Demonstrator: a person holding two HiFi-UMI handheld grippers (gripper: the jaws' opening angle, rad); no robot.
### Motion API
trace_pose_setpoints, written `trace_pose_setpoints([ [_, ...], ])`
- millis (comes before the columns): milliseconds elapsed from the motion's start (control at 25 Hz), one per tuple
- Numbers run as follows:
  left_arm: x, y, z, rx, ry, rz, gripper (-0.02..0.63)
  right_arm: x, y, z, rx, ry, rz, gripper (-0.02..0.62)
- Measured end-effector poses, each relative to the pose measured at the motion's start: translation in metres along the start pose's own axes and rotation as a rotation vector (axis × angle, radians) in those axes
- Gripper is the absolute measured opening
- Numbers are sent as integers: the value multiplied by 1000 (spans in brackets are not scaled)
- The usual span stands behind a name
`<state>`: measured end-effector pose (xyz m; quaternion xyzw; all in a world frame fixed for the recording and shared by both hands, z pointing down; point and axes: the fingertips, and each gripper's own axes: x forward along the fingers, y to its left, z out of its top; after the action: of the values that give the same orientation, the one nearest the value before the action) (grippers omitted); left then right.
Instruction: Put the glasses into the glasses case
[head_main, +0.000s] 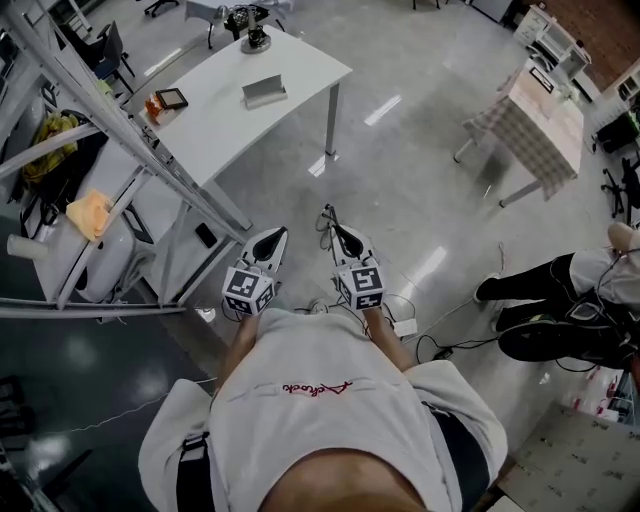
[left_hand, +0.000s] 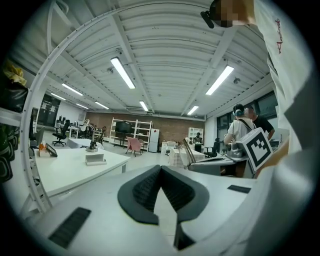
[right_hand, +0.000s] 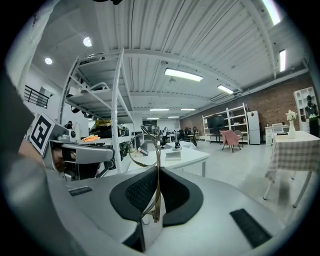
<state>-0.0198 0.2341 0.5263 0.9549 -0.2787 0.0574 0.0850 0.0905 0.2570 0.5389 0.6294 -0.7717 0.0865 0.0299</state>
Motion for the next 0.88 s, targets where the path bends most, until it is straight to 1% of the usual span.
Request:
trace_pose_setpoints([
  [440,24,5,-1,-3,-7,19,23,23,-15,-2,-5,9,41,35],
  [720,37,33,1,-18,-14,57,23,54,-20,3,-7,2,72,35],
  [880,55,46,5,-24,-21,51,23,73,-30,4,-11,12,75,35],
])
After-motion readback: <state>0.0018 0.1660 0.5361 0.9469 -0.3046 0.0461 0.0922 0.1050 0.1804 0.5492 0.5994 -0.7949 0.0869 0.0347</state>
